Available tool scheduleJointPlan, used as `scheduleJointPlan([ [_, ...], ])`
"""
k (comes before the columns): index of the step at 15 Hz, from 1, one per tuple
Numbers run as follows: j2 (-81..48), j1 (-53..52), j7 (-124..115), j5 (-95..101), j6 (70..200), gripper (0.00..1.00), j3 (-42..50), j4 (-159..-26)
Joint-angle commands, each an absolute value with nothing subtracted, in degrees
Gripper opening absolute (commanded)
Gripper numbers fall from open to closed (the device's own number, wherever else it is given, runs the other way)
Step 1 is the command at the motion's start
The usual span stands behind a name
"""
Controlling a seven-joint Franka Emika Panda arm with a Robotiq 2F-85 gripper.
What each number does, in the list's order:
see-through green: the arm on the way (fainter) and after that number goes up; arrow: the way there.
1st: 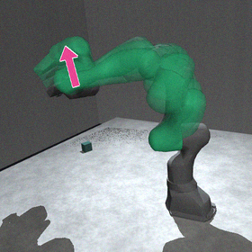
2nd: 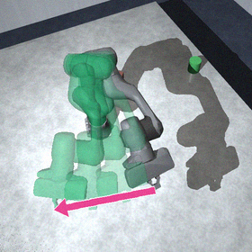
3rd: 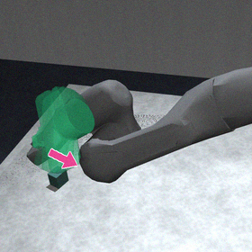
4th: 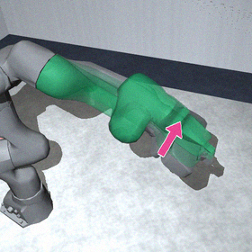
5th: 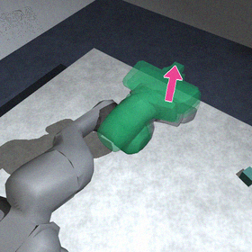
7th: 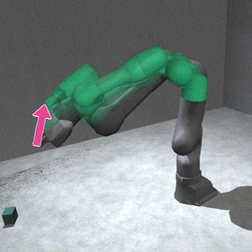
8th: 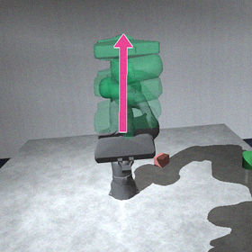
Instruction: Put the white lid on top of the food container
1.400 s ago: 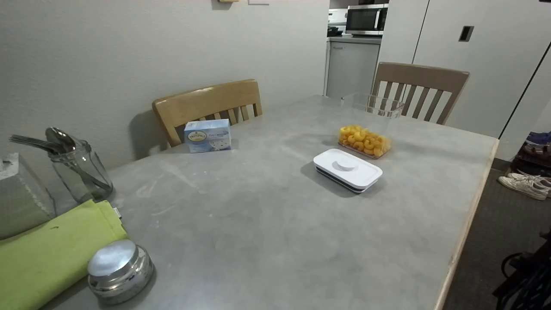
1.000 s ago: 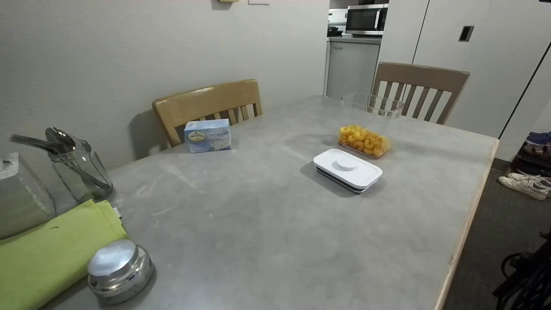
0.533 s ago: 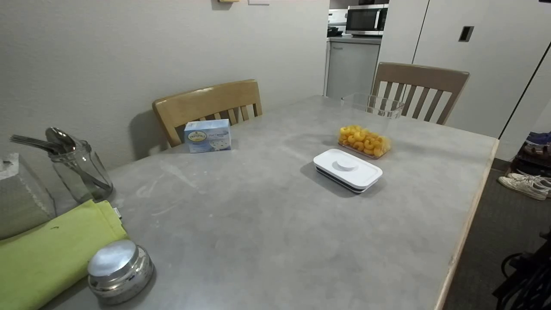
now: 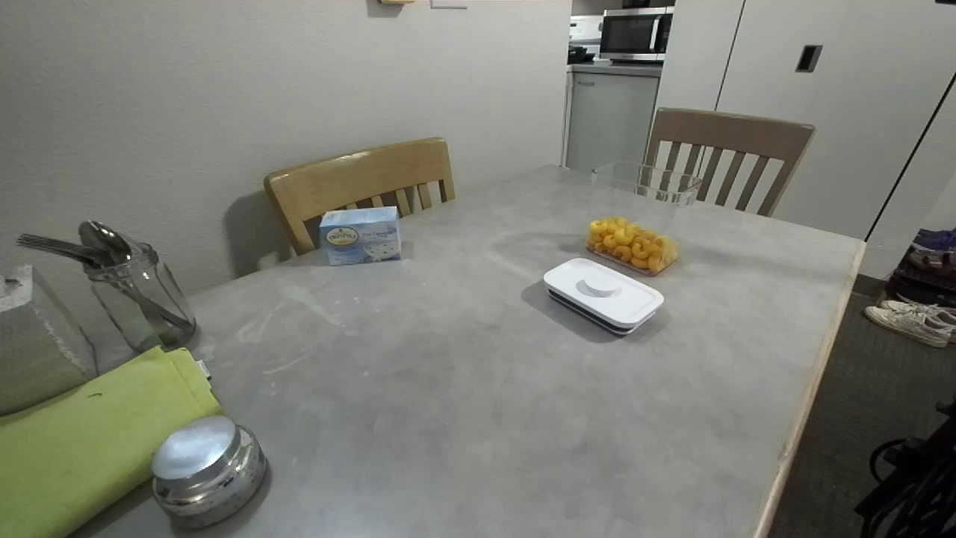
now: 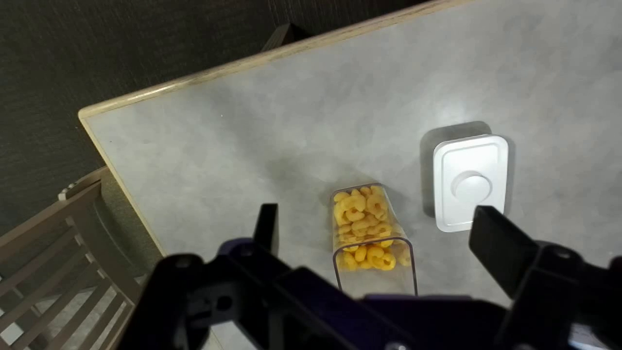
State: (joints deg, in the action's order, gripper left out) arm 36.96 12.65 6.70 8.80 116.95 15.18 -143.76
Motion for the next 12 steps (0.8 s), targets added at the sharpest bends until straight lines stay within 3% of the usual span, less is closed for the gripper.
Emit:
scheduleJointPlan([
  [1,32.45,9.7,9.25,7.18,128.36,1.0,15.1,-146.32],
  [3,31.79,9.29,9.52,6.49,127.86,1.0,15.36,-145.89],
  [4,36.84,13.17,7.0,8.44,116.85,1.0,14.74,-143.64],
  [12,35.93,12.73,7.21,8.2,122.35,1.0,14.6,-145.45],
])
